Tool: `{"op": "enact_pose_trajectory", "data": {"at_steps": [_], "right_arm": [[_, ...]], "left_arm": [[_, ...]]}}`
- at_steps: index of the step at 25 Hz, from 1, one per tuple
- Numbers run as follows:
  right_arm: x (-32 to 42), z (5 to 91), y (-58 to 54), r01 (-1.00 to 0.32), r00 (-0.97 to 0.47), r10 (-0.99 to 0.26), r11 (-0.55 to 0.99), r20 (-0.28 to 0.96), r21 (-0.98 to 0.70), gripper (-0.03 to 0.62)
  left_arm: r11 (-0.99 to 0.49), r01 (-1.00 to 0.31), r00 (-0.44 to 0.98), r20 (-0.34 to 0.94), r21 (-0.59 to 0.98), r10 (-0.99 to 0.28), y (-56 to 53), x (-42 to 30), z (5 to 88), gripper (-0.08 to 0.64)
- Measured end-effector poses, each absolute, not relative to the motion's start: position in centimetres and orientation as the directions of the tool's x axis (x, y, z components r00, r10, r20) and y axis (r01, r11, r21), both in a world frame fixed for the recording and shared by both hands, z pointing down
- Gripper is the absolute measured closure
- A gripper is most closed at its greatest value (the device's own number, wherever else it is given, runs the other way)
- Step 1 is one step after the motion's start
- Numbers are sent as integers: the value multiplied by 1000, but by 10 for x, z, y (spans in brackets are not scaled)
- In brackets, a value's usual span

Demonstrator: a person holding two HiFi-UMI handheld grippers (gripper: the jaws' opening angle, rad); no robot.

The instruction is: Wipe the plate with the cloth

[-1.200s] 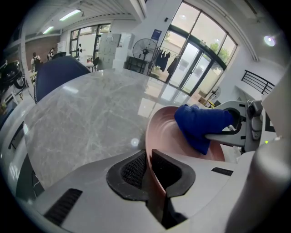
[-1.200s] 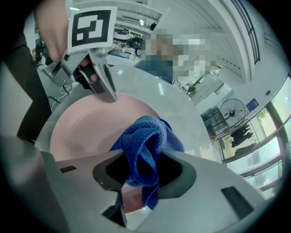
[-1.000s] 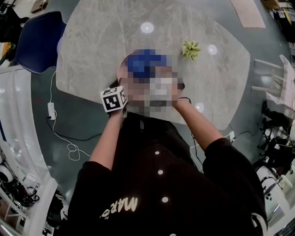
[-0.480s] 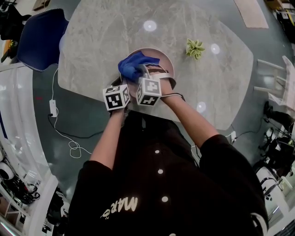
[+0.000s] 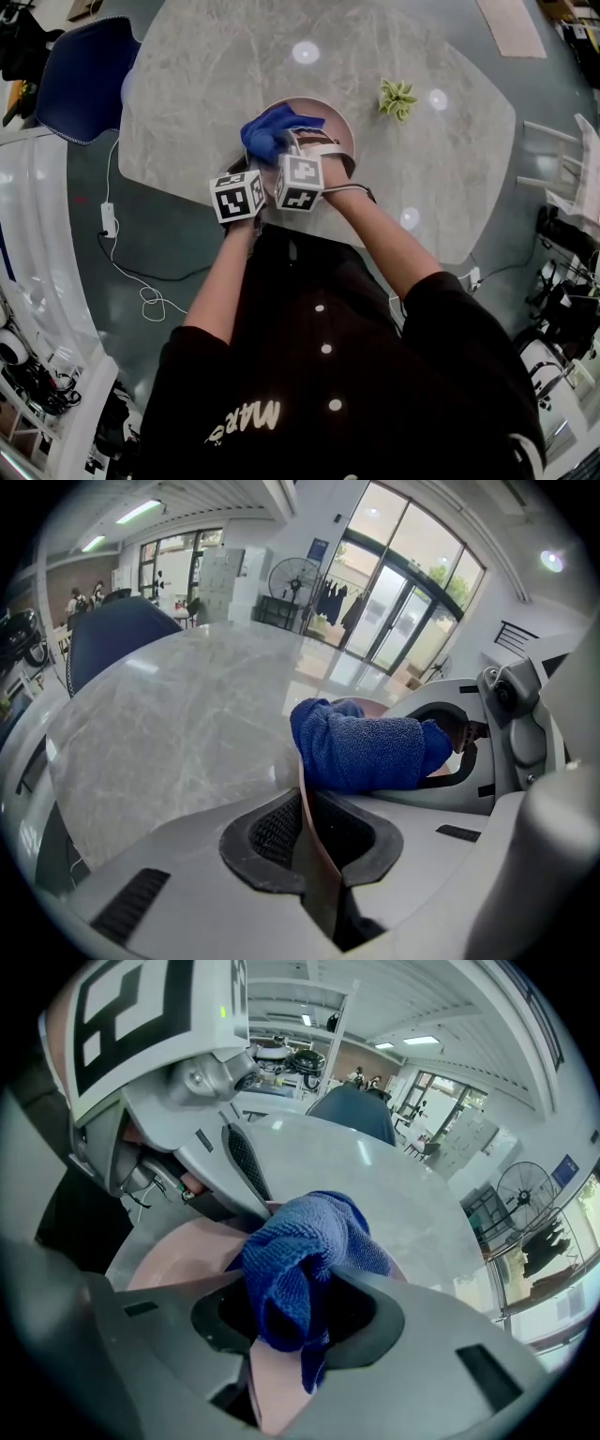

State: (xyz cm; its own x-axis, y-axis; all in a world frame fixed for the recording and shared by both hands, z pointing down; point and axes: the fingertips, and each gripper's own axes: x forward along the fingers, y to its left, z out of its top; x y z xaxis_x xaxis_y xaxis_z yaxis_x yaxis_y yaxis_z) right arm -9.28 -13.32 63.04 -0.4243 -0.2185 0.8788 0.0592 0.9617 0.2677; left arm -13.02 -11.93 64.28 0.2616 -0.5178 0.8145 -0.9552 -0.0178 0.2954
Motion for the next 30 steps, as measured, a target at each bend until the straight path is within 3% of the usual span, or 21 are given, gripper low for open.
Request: {"op": "enact_pose_trajectory", "data": {"at_steps": [30], "right_arm": [[-42, 632, -135, 79, -373, -215, 962, 903, 262, 442]], "left_arm": [[-11, -961, 244, 826, 277, -509, -120, -132, 643, 508]]}}
